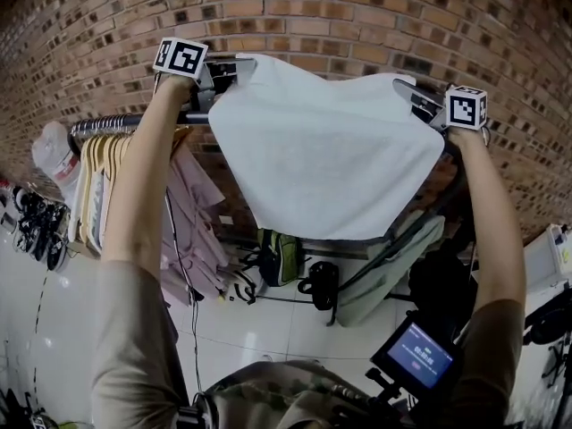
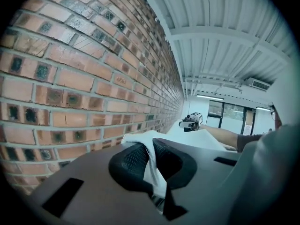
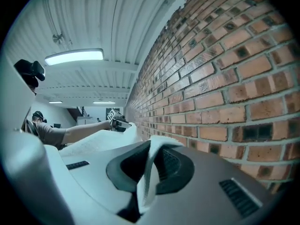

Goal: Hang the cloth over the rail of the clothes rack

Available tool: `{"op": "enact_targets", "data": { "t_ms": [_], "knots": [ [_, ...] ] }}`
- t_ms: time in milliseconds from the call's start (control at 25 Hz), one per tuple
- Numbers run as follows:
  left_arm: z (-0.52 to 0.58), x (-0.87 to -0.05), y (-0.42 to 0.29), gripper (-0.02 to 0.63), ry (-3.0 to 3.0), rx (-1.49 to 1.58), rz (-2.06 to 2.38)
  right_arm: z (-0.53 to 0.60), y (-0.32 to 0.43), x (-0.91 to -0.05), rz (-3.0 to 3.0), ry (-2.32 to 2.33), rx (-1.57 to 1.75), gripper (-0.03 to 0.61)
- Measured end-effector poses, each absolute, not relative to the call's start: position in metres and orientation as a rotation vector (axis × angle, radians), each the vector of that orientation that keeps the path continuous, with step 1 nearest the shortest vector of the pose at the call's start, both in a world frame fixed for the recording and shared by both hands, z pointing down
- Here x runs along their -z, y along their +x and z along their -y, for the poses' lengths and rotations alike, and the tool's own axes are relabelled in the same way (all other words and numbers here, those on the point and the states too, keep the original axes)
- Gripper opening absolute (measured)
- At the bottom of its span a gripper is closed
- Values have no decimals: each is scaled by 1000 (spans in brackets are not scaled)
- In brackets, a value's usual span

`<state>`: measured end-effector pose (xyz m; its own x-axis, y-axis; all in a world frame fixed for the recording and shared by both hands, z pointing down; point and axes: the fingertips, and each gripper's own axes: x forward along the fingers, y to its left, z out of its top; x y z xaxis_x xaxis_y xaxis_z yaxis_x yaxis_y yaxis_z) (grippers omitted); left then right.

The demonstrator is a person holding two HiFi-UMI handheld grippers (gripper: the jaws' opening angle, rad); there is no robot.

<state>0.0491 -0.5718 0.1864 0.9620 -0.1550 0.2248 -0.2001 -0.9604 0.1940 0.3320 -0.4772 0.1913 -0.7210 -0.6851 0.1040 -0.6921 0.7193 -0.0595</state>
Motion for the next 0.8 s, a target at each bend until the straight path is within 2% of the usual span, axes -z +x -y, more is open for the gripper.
{"op": "enact_targets", "data": {
  "t_ms": [200,320,360,400,560,640,720,800],
  "knots": [
    [553,-190,58,17,2864,-283,153,472,321,-194,2857,1075,-190,18],
    [550,-193,62,40,2824,-286,120,474,319,-190,2867,1095,-223,18],
    [549,-195,63,40,2812,-297,112,475,319,-192,2859,1107,-251,35],
    [550,-198,63,64,2806,-314,114,477,320,-196,2843,1120,-286,112],
    [558,-210,62,216,2806,-414,187,483,324,-209,2792,1150,-399,183],
    [564,-214,59,227,2795,-441,252,485,330,-213,2751,1207,-449,272],
    [567,-213,57,348,2775,-415,275,485,327,-215,2748,1217,-483,377],
    [569,-208,56,357,2766,-365,292,485,322,-213,2757,1210,-472,445]
  ]
}}
